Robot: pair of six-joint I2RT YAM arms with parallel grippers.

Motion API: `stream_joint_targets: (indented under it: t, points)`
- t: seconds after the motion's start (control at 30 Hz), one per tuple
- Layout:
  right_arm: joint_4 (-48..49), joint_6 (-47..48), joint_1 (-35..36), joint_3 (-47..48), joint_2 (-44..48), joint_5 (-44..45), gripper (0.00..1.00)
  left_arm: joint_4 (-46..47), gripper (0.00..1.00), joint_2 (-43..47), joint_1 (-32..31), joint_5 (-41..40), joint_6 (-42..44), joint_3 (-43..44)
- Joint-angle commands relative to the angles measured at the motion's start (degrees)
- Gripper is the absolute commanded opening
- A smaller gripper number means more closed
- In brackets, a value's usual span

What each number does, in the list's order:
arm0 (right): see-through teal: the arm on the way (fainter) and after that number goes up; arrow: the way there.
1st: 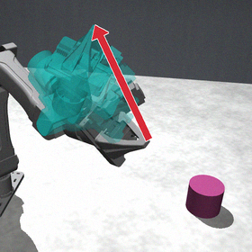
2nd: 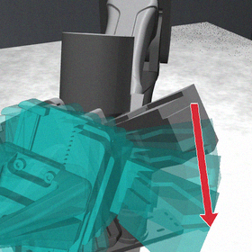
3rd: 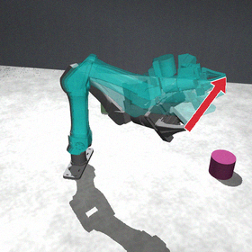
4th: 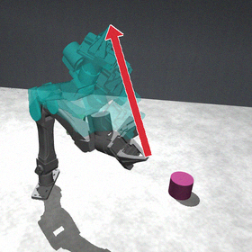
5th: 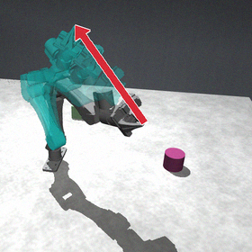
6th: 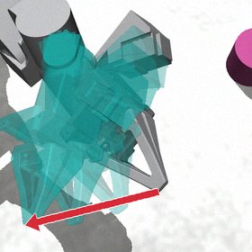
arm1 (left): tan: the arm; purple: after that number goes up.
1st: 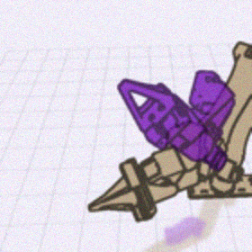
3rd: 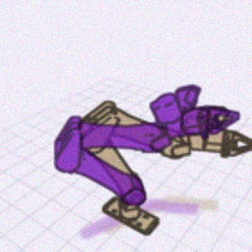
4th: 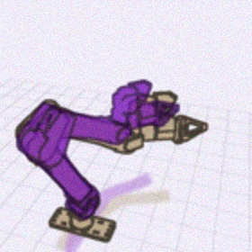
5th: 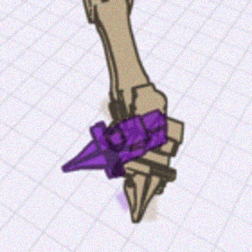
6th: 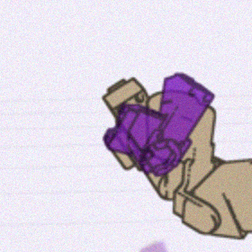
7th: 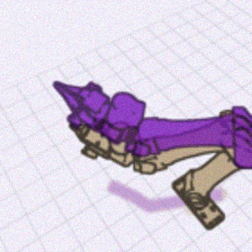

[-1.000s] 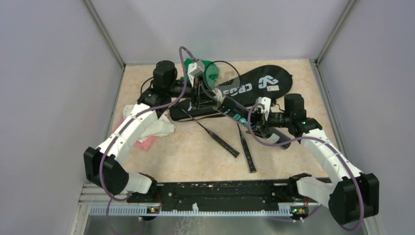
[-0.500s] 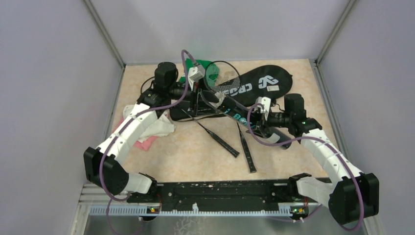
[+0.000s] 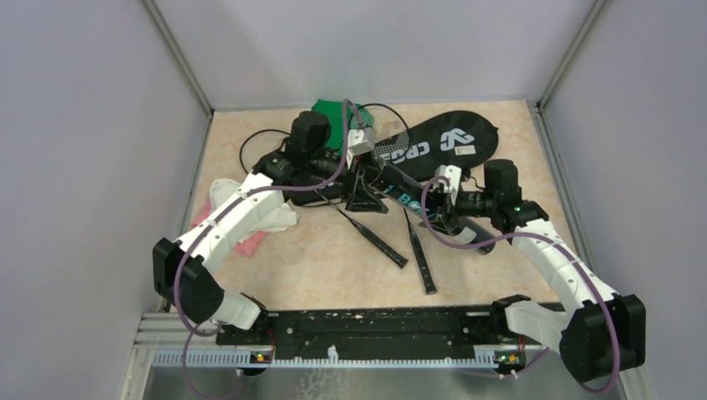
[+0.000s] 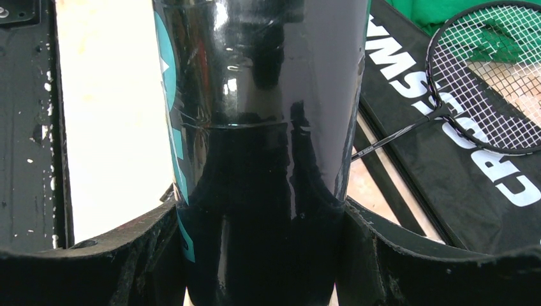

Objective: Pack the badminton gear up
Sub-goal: Place the shuttlecock at the shuttle tube, then pick up the shuttlecock at the center of the board.

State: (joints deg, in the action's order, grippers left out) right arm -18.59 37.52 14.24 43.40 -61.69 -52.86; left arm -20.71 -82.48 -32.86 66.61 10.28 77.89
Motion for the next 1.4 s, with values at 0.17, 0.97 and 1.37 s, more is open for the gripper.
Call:
stream_joint_targets:
  t: [0.17,0.97,1.37]
  points:
    - [1.69,0.67,0.61,2.22,0.26,-0.66,0.33,-5.58,0.81,-1.61,-2.44,-1.61,8.1,3.66]
    - [6.1,-9.06,-4.91,4.01,-0.27,6.37,0.3,4.24,0.99,3.81,13.21,2.07,-2.93,6.1]
    - [12.47,-21.56,-13.0,4.11,1.12,18.74,0.3,11.64,0.99,-3.48,14.6,-12.6,-9.35,4.21]
